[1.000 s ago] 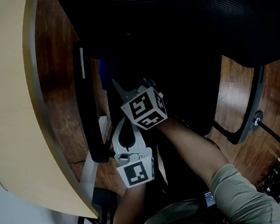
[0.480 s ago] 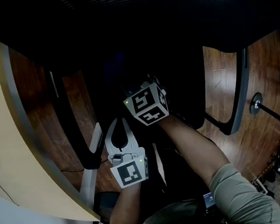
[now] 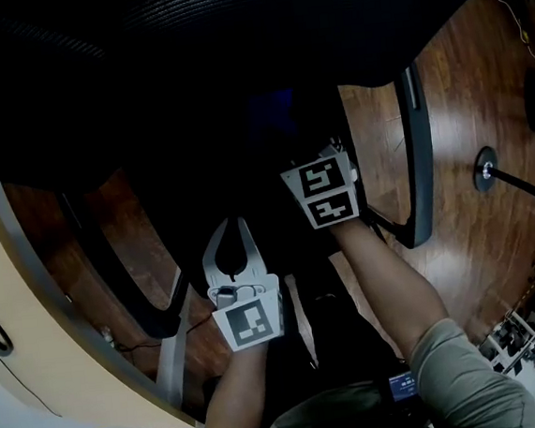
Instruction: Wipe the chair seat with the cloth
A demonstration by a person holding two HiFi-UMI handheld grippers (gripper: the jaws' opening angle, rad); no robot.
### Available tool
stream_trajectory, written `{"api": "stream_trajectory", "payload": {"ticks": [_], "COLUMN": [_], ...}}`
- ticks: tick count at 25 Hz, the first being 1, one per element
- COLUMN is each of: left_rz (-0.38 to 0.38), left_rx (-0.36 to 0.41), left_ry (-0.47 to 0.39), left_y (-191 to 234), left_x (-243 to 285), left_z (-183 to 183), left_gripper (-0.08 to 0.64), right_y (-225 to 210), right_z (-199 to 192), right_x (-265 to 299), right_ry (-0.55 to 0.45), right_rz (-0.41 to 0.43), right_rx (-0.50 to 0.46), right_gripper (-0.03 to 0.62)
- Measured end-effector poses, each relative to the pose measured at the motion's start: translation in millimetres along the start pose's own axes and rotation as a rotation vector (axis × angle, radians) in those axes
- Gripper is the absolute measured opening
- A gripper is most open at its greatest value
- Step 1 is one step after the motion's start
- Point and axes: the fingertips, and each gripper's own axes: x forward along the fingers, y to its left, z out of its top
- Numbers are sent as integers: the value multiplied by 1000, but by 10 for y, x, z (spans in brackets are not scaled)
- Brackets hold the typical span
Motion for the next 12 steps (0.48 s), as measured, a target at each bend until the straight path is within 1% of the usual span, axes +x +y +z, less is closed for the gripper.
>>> {"api": "stream_trajectory", "payload": {"ticks": [7,10,12], "left_rz": [-69,-89,-97], "left_rx": [30,40,46], "left_ry": [4,15,22], "left_y": [-352,-458,-499], "left_x": [202,243,250], "left_z": [27,-10,-43], "left_gripper": [5,5,5], "right_y": [-729,-932,-1010], "right_z": [-351,-541,-656], "right_x": [-299,-379,-405], "right_ry": [18,47,63], "right_rz": [-171,-234,-258], "right_rx": [135,174,196], "right_gripper": [104,104,104]}}
